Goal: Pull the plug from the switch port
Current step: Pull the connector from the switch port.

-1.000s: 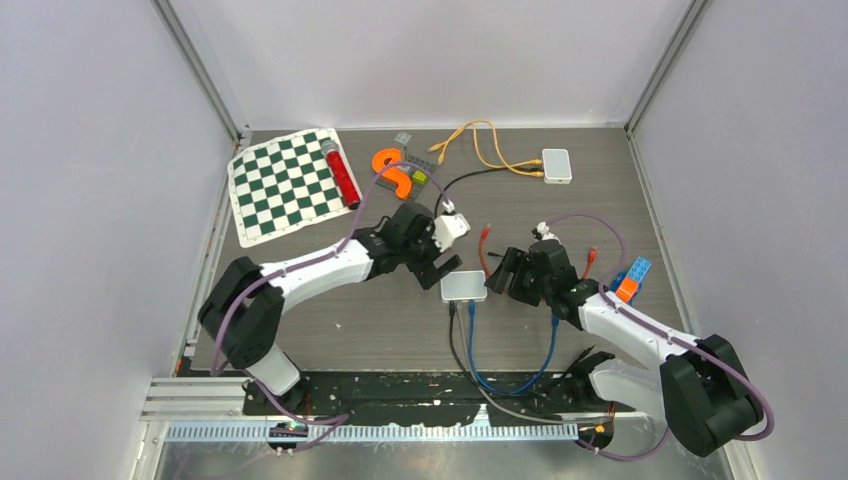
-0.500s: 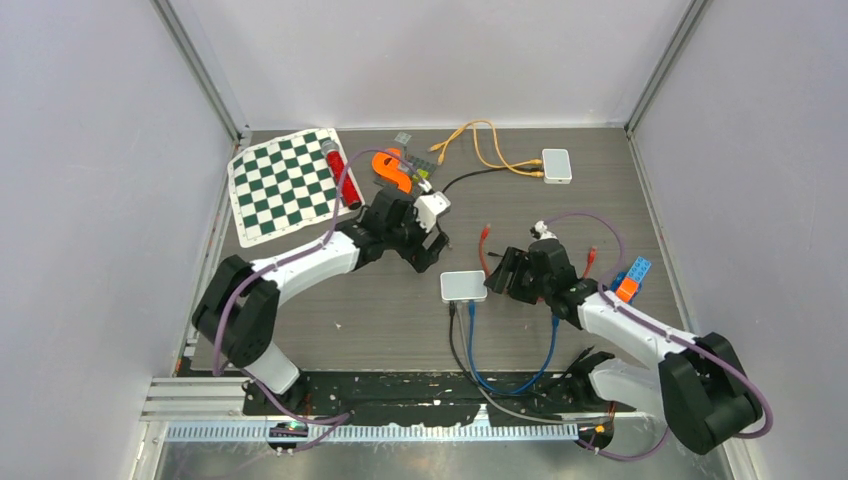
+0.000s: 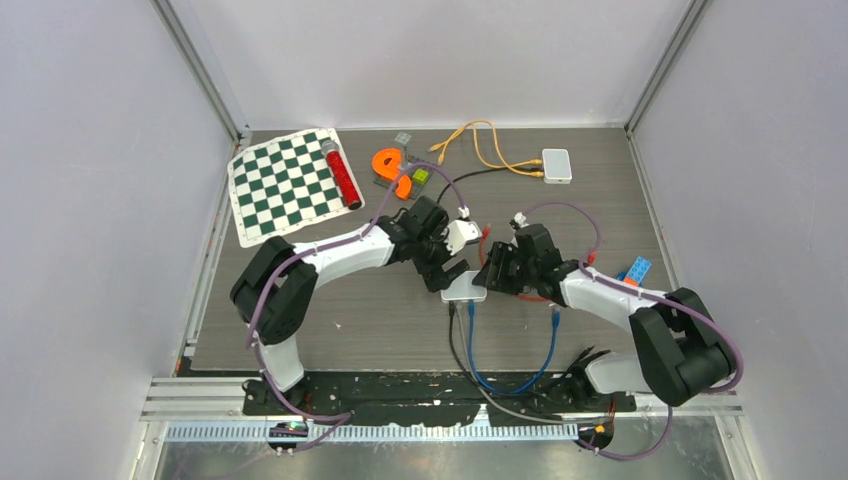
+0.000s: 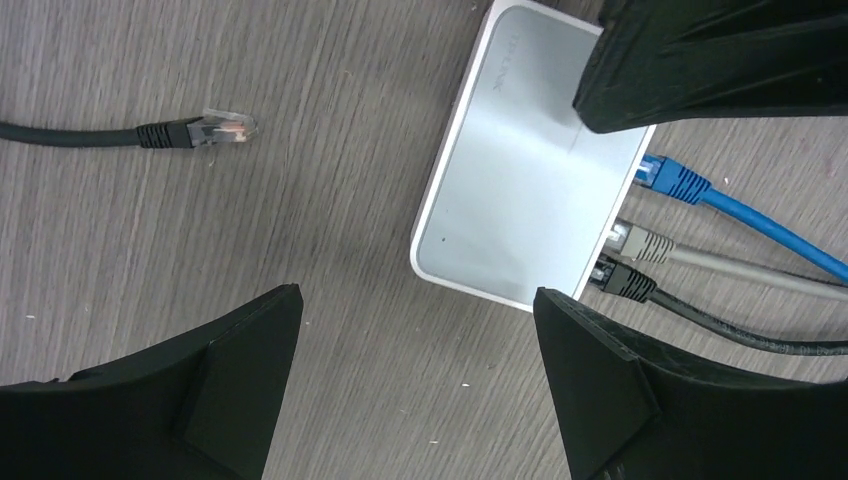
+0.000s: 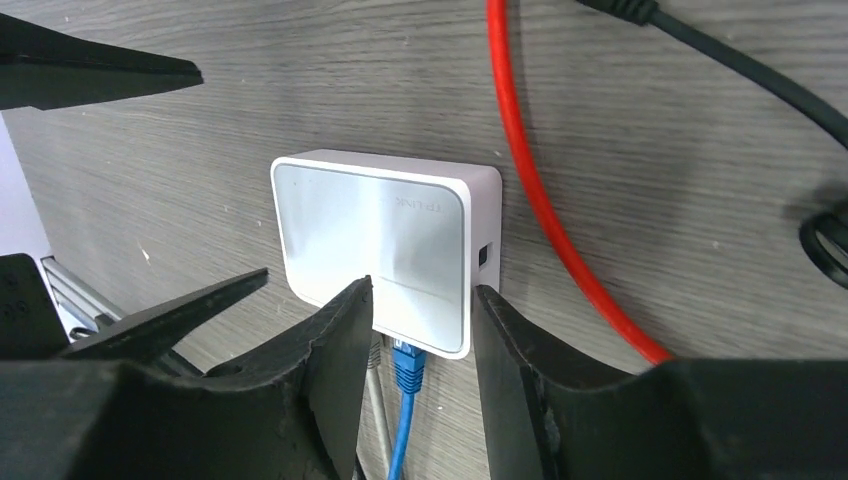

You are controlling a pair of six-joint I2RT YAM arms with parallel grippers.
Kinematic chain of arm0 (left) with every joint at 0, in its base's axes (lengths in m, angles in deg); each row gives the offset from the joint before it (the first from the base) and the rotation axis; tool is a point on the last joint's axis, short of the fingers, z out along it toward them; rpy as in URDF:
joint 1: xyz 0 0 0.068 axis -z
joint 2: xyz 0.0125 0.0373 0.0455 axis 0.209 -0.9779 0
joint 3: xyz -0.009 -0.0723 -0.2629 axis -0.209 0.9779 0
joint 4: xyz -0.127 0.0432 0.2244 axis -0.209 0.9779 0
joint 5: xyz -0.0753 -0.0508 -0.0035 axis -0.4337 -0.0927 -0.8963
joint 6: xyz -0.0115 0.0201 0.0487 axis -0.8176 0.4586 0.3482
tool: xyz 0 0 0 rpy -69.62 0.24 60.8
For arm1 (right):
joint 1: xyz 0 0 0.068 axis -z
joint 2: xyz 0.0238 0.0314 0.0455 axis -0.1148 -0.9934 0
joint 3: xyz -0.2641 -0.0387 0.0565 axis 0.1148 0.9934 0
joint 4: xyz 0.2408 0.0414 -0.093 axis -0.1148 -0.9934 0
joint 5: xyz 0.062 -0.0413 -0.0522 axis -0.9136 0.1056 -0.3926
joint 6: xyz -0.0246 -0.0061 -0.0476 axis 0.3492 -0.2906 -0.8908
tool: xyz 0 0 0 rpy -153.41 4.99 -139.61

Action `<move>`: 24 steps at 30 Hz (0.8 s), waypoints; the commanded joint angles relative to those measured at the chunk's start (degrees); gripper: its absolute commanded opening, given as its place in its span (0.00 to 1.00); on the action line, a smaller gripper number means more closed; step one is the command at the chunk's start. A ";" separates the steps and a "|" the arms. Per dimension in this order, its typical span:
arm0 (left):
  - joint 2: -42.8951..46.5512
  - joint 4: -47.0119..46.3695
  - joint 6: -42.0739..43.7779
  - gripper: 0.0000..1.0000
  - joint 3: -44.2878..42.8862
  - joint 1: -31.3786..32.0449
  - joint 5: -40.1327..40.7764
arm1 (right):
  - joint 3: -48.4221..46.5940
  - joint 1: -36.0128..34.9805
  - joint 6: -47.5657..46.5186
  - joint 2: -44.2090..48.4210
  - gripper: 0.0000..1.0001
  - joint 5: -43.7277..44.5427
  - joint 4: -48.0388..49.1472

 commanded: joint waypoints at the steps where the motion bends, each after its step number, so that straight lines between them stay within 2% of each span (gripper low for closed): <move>1: -1.50 3.44 2.22 0.90 -4.35 0.47 -2.30 | -3.90 -0.10 -2.82 -2.48 0.48 -3.92 2.14; 13: -3.10 6.13 3.52 0.91 -4.43 1.30 -3.44 | -7.19 -0.15 -4.92 -9.03 0.50 -10.64 4.59; 19: -4.14 7.29 3.78 0.91 -5.29 2.57 -4.04 | -5.64 -0.12 -4.67 -3.32 0.54 -7.37 2.00; 24: -4.76 7.17 3.67 0.91 -4.87 2.85 -3.57 | 0.50 -0.19 -1.33 2.71 0.54 -6.20 3.23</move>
